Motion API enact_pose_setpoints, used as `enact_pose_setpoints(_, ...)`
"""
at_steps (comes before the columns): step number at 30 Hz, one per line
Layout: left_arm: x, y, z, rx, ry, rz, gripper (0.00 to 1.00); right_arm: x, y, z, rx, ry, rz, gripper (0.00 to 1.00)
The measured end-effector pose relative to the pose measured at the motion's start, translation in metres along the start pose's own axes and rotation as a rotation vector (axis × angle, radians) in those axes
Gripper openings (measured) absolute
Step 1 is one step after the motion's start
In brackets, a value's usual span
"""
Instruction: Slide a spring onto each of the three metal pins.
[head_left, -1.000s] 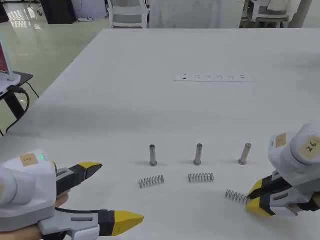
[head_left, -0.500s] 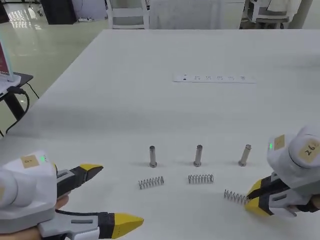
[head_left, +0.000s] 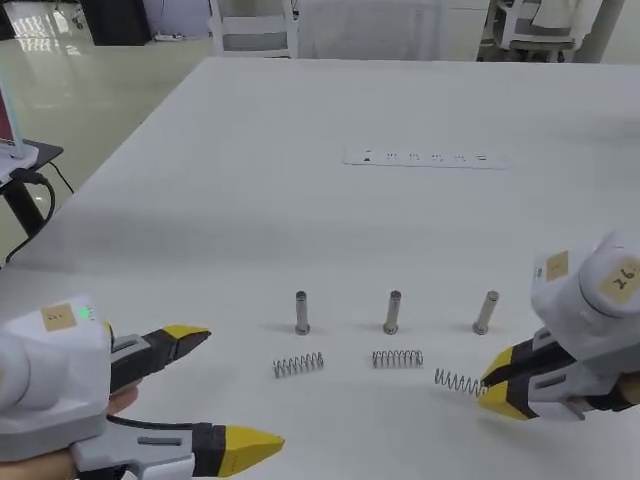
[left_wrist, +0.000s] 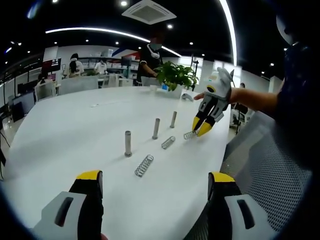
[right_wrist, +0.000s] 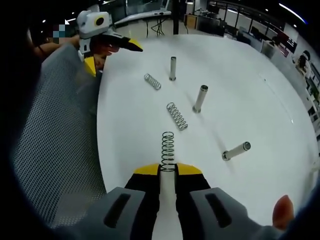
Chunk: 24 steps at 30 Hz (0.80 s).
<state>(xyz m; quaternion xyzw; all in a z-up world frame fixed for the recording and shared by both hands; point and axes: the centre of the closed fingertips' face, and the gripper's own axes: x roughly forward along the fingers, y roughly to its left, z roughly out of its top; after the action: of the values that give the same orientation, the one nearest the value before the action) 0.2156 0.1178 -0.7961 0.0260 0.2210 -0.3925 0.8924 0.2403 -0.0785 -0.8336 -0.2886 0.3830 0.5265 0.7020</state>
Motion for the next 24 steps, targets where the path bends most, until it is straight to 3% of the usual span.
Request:
enact_pose_setpoints(8,0.003,-0.009,0.008,0.021,0.005,-0.056,0.81,-0.006,0.001,0.014,-0.016,-0.016,0.0,0.08)
enact_pose_setpoints(18,0.017,-0.02,0.023,0.094,0.028,-0.142,0.76,-0.009,0.0,0.029,-0.049,-0.01,0.003,0.08)
enact_pose_setpoints(24,0.028,-0.026,0.027,0.136,0.049,-0.198,0.72,-0.009,0.0,0.042,-0.083,-0.003,0.011,0.08)
